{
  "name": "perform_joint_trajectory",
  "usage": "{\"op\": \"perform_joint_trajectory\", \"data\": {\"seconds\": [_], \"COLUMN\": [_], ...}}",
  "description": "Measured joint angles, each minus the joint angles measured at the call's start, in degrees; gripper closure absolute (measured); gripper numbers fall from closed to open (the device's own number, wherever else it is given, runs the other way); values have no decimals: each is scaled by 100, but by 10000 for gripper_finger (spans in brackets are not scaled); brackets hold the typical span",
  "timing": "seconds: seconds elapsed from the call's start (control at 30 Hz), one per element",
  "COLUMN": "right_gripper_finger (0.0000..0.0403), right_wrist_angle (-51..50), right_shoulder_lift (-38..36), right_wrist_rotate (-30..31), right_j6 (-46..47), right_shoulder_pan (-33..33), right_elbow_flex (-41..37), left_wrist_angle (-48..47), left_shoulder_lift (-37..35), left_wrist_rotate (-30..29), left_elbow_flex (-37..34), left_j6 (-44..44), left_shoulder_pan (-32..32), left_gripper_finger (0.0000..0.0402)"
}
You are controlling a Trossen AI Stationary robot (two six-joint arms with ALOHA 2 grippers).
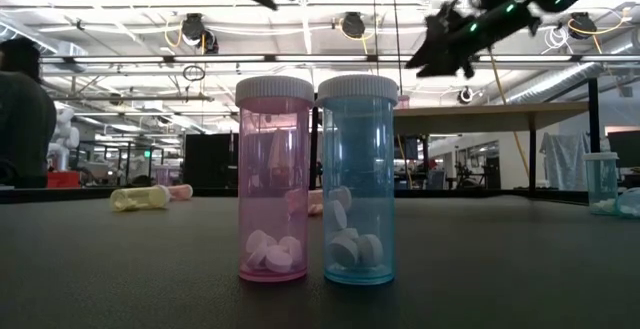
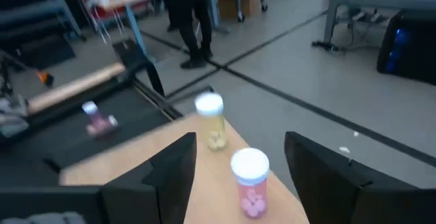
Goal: Pick and place medicine bottles onto shelf by color
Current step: Put the left blue pill bottle on the shelf
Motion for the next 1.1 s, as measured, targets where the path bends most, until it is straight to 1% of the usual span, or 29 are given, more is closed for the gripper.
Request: {"op": "perform_joint_trajectory", "data": {"seconds": [0.07, 0.2, 0.3, 0.4, 0.47, 0.57, 0.63, 0.77, 0.87, 0.93, 1.03, 1.1], "right_gripper_finger": [184, 190, 194, 199, 203, 210, 216, 227, 231, 231, 232, 232], "right_wrist_angle": [-421, -1584, -2262, -2525, -2676, -2797, -2960, -3480, -3887, -4071, -4023, -3849], "right_shoulder_lift": [-420, -1122, -1465, -1794, -2014, -2314, -2456, -2539, -2441, -2322, -2072, -1854], "right_wrist_rotate": [105, 139, 117, 201, 321, 560, 732, 1035, 1313, 1563, 2010, 2333], "right_j6": [224, 508, 530, 749, 944, 1301, 1536, 1981, 2309, 2487, 2665, 2768], "right_shoulder_pan": [3, 222, 652, 1181, 1574, 2216, 2690, 3705, 4511, 5073, 5892, 6341], "right_elbow_flex": [0, 4, 4, 4, 4, 4, 4, 4, 4, 4, 2, 2], "left_wrist_angle": [-343, -1040, -1205, -1194, -1110, -824, -750, -320, -140, -52, 81, 379], "left_shoulder_lift": [-145, -359, -363, -344, -350, -346, -336, -324, -287, -308, -311, -294], "left_wrist_rotate": [-167, -209, -215, -208, -140, 18, 67, -85, -188, -367, -656, -683], "left_elbow_flex": [-2, -2, -101, -362, -601, -997, -1140, -1410, -1624, -1727, -2043, -2316], "left_j6": [-303, -870, -1127, -1463, -1749, -2251, -2529, -3200, -3675, -3985, -4372, -4619], "left_shoulder_pan": [80, 296, 376, 358, 213, -184, -523, -1271, -1812, -2166, -2652, -2943], "left_gripper_finger": [117, 117, 117, 117, 117, 117, 117, 117, 117, 117, 117, 117]}}
